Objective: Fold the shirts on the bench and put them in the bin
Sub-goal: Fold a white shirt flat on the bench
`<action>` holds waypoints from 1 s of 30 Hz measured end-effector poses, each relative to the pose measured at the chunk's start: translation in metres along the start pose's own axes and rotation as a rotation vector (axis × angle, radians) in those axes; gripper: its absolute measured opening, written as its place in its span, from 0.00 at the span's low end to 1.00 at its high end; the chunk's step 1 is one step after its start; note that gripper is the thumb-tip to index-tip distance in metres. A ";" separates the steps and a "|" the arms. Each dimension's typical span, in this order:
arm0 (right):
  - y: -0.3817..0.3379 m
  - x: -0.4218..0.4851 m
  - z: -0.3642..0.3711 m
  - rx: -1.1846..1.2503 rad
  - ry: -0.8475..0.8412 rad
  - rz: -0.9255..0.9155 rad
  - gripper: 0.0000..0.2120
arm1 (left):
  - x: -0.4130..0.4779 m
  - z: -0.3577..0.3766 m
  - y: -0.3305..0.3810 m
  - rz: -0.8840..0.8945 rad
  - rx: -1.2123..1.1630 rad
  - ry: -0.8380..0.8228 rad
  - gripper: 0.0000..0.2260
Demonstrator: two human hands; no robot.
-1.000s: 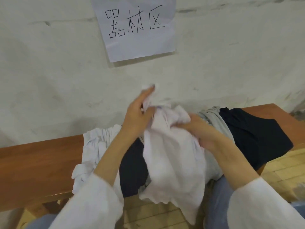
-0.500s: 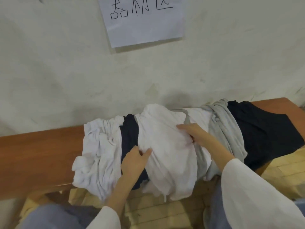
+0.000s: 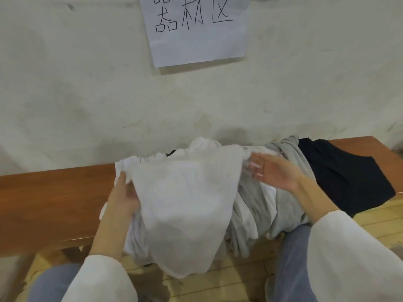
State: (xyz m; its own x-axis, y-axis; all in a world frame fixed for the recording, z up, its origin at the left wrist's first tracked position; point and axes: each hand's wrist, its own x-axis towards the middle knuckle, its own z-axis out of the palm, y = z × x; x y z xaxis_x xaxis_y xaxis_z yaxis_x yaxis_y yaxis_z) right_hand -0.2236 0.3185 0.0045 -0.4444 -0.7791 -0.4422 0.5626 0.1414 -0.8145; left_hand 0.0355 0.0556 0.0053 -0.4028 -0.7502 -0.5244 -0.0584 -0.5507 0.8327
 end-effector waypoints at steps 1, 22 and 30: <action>0.012 -0.003 0.001 -0.122 -0.057 0.084 0.14 | -0.009 0.000 -0.008 -0.048 0.034 -0.015 0.12; 0.042 0.053 0.118 0.143 0.301 -0.073 0.21 | -0.081 -0.013 0.045 -0.015 -0.139 -0.562 0.15; 0.009 0.012 0.073 -0.073 0.242 0.225 0.16 | -0.076 -0.022 0.037 -0.173 -0.154 -0.334 0.04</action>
State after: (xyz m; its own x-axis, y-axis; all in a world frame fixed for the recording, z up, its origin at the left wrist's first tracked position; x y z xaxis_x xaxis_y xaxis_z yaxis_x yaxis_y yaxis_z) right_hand -0.1725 0.2660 0.0192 -0.4718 -0.5570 -0.6835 0.6179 0.3440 -0.7070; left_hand 0.0836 0.0844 0.0719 -0.6752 -0.4957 -0.5462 -0.0237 -0.7256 0.6877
